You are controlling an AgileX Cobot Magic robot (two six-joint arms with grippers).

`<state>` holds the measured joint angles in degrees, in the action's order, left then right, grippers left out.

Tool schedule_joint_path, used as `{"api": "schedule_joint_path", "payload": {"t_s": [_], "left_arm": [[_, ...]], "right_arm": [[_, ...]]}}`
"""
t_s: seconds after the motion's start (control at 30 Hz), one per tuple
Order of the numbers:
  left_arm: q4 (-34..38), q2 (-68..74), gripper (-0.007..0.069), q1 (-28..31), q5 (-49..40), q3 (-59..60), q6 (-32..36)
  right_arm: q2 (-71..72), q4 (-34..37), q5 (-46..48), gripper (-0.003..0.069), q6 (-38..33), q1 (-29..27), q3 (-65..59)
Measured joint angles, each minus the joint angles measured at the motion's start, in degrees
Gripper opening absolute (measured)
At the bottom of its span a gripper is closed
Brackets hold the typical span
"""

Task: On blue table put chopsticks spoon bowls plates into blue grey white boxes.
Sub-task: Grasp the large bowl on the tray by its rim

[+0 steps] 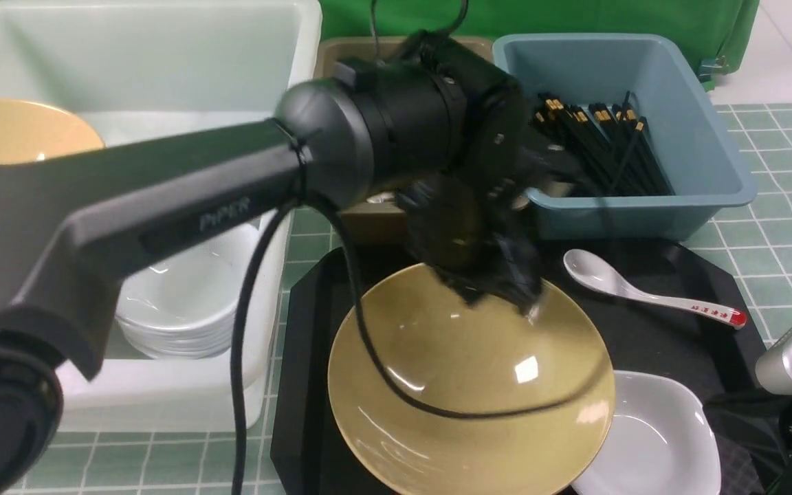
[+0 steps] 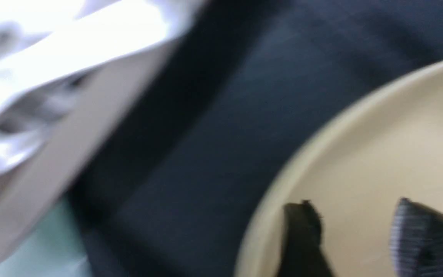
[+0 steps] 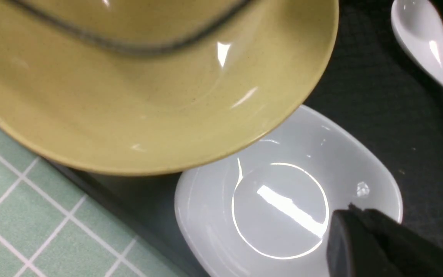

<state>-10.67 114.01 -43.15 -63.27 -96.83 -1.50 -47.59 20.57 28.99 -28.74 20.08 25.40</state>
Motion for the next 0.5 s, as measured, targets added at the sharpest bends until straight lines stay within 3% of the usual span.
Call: {"api": "schedule_joint_path", "payload": {"t_s": [0.1,0.2,0.37,0.5], "left_arm": [[-2.10,0.63,0.0455,2.05,-1.80,-0.06,-2.58],[-1.44,2.50,0.0514,3.14,-2.22,-0.06,-2.78],[1.60,5.61,0.0501,3.33,-2.79,-0.06,-1.44],[3.66,7.20,0.0395,3.83,-4.23,-0.58,1.91]], "right_arm": [[0.00,0.00,-0.07,0.0051,0.00,0.00,0.00],[0.00,0.00,-0.32,0.0051,0.00,0.00,0.00],[0.00,0.00,-0.39,0.0055,0.00,0.00,0.00],[0.00,0.00,-0.43,0.0057,0.00,0.00,0.00]]}}
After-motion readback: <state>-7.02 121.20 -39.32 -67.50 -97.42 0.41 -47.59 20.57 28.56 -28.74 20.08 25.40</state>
